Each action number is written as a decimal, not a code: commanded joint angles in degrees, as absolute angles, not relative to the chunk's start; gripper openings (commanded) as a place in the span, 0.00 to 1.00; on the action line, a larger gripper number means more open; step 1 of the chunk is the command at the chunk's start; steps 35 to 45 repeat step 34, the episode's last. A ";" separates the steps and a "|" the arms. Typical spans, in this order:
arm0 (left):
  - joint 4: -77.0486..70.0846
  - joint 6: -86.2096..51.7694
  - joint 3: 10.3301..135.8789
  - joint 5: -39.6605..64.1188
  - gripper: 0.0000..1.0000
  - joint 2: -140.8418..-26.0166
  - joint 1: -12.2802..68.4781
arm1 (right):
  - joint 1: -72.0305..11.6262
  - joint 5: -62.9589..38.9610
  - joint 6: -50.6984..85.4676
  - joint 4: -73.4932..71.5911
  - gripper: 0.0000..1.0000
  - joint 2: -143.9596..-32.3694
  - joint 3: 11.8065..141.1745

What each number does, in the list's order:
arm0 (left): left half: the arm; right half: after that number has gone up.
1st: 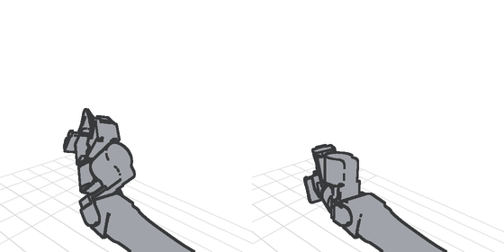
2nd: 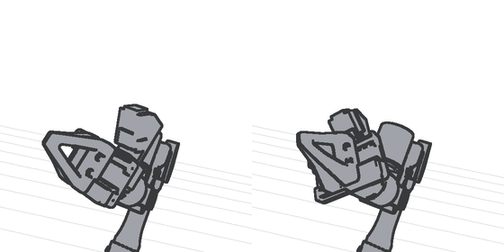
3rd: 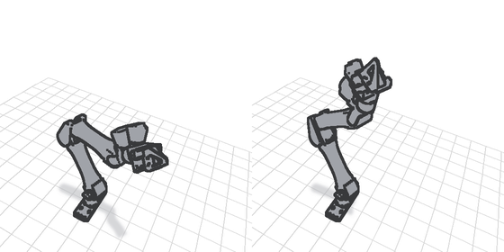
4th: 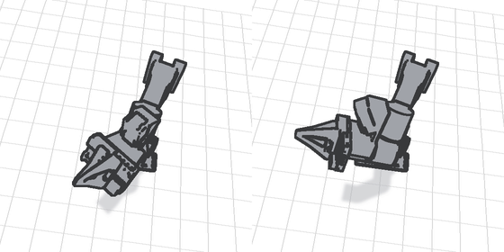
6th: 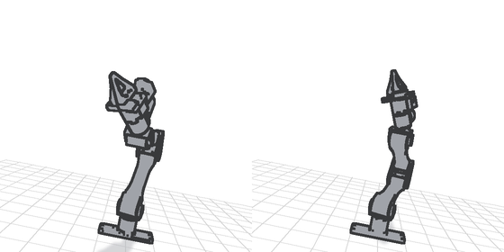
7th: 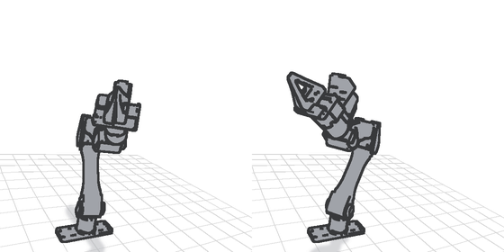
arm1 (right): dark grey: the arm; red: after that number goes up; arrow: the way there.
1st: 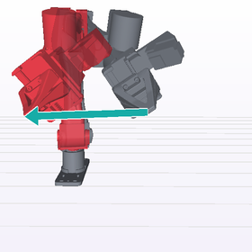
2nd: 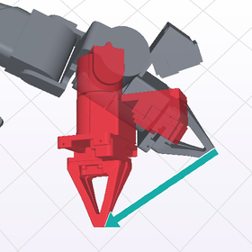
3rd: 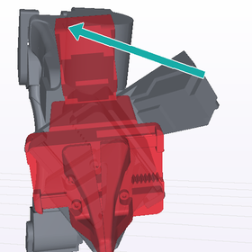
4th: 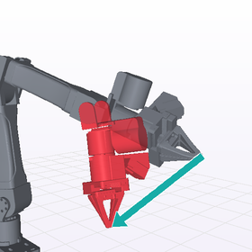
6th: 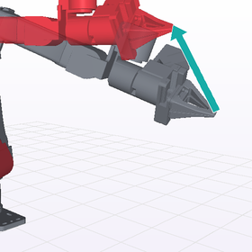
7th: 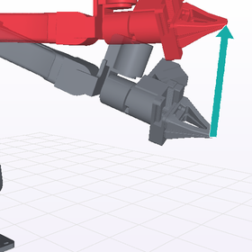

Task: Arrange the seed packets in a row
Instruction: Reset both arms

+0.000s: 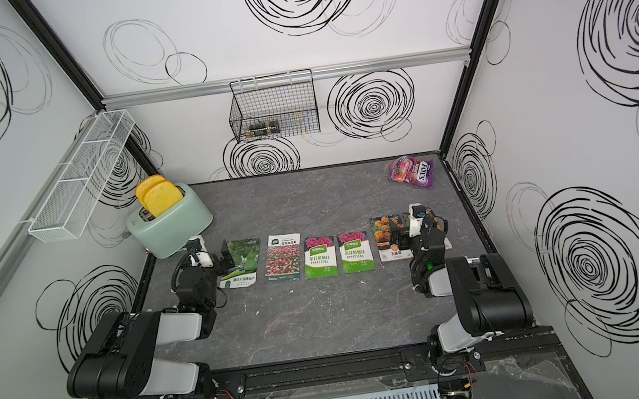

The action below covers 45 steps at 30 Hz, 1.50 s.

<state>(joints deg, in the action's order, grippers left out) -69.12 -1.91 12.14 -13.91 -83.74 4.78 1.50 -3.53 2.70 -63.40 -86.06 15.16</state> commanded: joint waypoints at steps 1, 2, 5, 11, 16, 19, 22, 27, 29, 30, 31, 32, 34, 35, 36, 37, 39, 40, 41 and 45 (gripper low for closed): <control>-74.61 -1.56 11.14 -13.37 0.96 -83.78 4.93 | 1.23 -3.07 1.76 -63.91 0.98 -85.26 14.77; -74.60 -1.50 11.16 -13.36 0.96 -83.75 4.92 | 1.24 -3.16 1.76 -63.92 0.98 -85.25 14.80; -74.53 -1.50 11.16 -13.29 0.96 -83.77 4.92 | 1.24 -3.13 1.76 -63.92 0.98 -85.26 14.82; -74.44 -1.58 11.25 -13.18 0.96 -83.85 4.83 | 1.30 -3.10 1.76 -63.94 0.98 -85.31 14.92; -74.31 -1.58 11.43 -13.10 0.96 -83.86 4.76 | 1.32 -3.14 1.76 -63.89 0.98 -85.36 14.87; -74.14 -1.58 11.51 -13.10 0.96 -83.93 4.75 | 1.32 -3.17 1.76 -63.84 0.98 -85.34 14.89; -74.10 -1.58 11.51 -13.13 0.96 -83.94 4.75 | 1.32 -3.25 1.76 -63.56 0.98 -85.56 15.23; -74.09 -1.58 11.51 -13.10 0.96 -83.94 4.75 | 1.49 -3.53 1.93 -62.59 0.98 -86.23 16.08; -74.09 -1.58 11.51 -13.10 0.96 -83.94 4.75 | 1.51 -3.53 1.93 -62.74 0.98 -86.07 15.91; -74.14 -1.60 11.52 -13.10 0.96 -83.94 4.75 | 1.49 -3.53 1.93 -62.81 0.98 -85.88 15.82; -74.09 -1.58 11.51 -13.10 0.96 -83.94 4.75 | 1.49 -3.60 1.91 -62.99 0.98 -85.73 15.61; -74.14 -1.58 11.51 -13.10 0.96 -83.94 4.75 | 1.54 -3.52 1.88 -63.38 0.98 -85.49 15.27; -74.10 -1.58 11.52 -13.05 0.96 -83.93 4.75 | 1.41 -3.50 1.84 -63.72 0.98 -85.34 15.06; -74.10 -1.58 11.52 -13.05 0.96 -83.93 4.75 | 1.41 -3.50 1.84 -63.72 0.98 -85.34 15.06; -74.10 -1.58 11.52 -13.05 0.96 -83.93 4.75 | 1.41 -3.50 1.84 -63.72 0.98 -85.34 15.06; -74.10 -1.58 11.52 -13.05 0.96 -83.93 4.75 | 1.41 -3.50 1.84 -63.72 0.98 -85.34 15.06; -74.10 -1.58 11.52 -13.05 0.96 -83.93 4.75 | 1.41 -3.50 1.84 -63.72 0.98 -85.34 15.06; -74.10 -1.58 11.52 -13.05 0.96 -83.93 4.75 | 1.41 -3.50 1.84 -63.72 0.98 -85.34 15.06; -74.10 -1.58 11.52 -13.05 0.96 -83.93 4.75 | 1.41 -3.50 1.84 -63.72 0.98 -85.34 15.06; -74.10 -1.58 11.52 -13.05 0.96 -83.93 4.75 | 1.41 -3.50 1.84 -63.72 0.98 -85.34 15.06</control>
